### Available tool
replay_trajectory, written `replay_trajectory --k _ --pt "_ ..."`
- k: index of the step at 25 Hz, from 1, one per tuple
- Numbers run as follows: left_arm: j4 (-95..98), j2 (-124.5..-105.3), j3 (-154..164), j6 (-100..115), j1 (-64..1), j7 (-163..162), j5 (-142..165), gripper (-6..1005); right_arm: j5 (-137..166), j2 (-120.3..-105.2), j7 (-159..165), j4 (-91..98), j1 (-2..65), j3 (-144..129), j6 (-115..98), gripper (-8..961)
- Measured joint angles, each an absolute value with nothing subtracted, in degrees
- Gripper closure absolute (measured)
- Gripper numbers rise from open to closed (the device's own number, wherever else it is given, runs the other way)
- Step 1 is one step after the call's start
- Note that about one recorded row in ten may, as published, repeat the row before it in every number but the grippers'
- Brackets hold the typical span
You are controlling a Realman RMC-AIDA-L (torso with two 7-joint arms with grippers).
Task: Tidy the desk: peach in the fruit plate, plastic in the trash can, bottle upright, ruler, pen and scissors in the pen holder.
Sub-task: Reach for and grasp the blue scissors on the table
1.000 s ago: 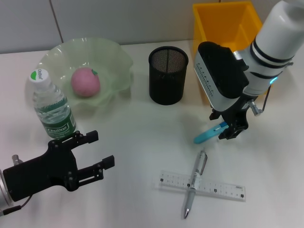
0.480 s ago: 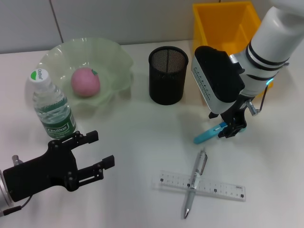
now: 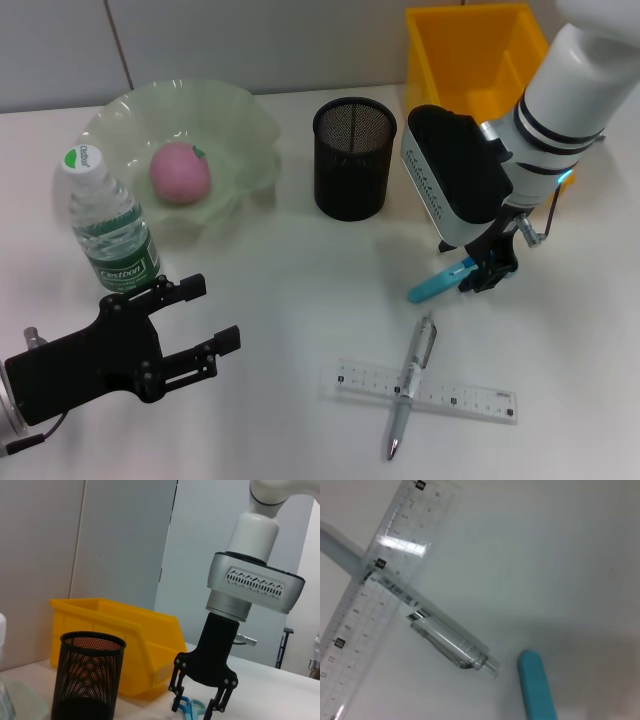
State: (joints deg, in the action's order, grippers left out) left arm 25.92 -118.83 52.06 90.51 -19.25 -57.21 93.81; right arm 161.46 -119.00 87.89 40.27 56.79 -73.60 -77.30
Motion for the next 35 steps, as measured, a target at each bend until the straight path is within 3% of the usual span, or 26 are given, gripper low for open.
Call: replay_trajectory --k 35 --pt "25.9 -118.83 52.0 90.8 -19.2 -57.2 92.5 216 161.1 -119.0 86.9 37.6 57.2 -73.7 -74.7 572"
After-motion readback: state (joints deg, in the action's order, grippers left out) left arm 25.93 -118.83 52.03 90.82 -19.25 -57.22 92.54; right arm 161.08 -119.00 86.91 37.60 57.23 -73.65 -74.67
